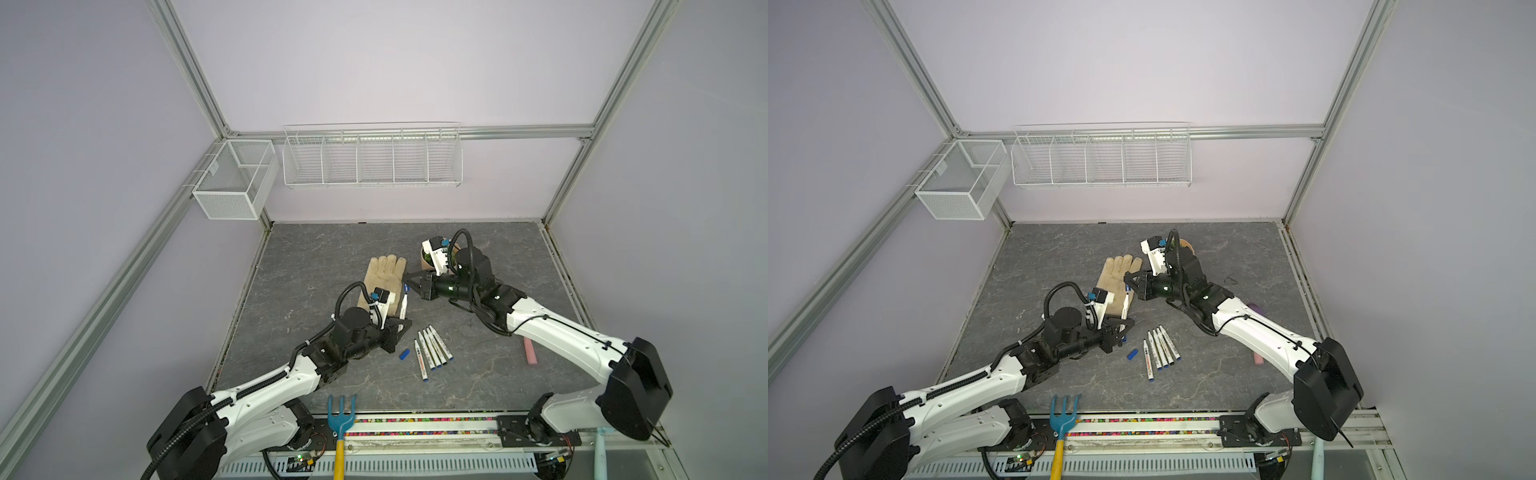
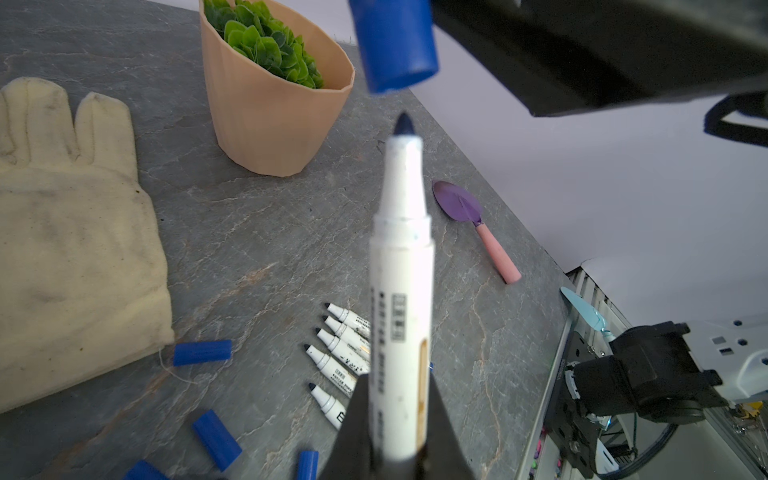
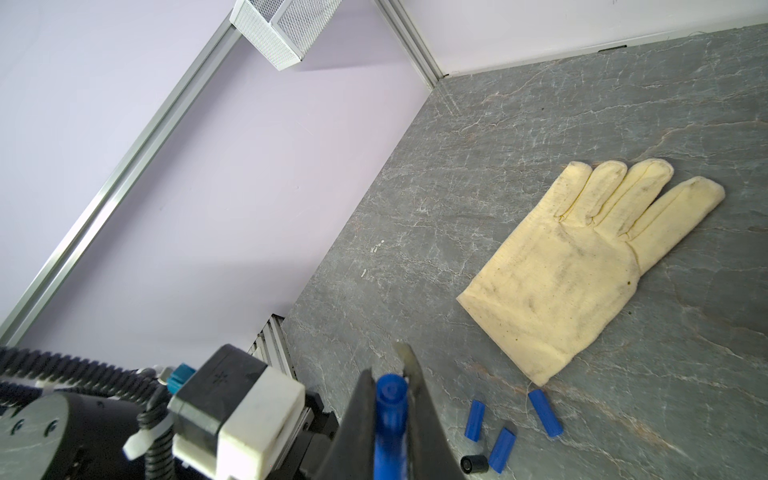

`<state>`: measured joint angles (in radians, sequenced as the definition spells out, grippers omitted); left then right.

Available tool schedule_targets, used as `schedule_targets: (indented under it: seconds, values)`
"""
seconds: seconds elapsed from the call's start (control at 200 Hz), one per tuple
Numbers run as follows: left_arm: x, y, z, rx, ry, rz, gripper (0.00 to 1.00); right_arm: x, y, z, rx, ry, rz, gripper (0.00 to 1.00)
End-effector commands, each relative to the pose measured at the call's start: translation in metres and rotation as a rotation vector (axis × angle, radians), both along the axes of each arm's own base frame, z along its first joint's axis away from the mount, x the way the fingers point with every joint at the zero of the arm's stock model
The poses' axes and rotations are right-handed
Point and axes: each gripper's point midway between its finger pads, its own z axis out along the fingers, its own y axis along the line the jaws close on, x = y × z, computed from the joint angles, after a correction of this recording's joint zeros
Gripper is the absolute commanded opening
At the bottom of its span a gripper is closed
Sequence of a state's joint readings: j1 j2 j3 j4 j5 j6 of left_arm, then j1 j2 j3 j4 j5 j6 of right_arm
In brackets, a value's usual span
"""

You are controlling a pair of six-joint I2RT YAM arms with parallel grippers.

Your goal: Insert the pens into the pen caps

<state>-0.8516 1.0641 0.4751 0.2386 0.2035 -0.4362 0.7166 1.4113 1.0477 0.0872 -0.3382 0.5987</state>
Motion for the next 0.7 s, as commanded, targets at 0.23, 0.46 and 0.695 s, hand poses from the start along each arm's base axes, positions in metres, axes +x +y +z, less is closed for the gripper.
schedule_targets:
  seconds: [0.23, 0.46, 0.695]
  values:
    - [0.003, -0.003, 0.014, -0.04, -0.032, 0.008, 0.0, -0.01, 0.005, -0.003, -0.01, -0.005, 0.035, 0.07]
    - [0.007, -0.004, 0.023, -0.073, -0.048, 0.024, 0.0, -0.023, 0.002, -0.008, -0.02, 0.004, 0.064, 0.07]
    - [0.011, -0.009, 0.035, -0.127, -0.073, 0.028, 0.0, -0.032, -0.008, -0.004, -0.017, 0.002, 0.107, 0.07]
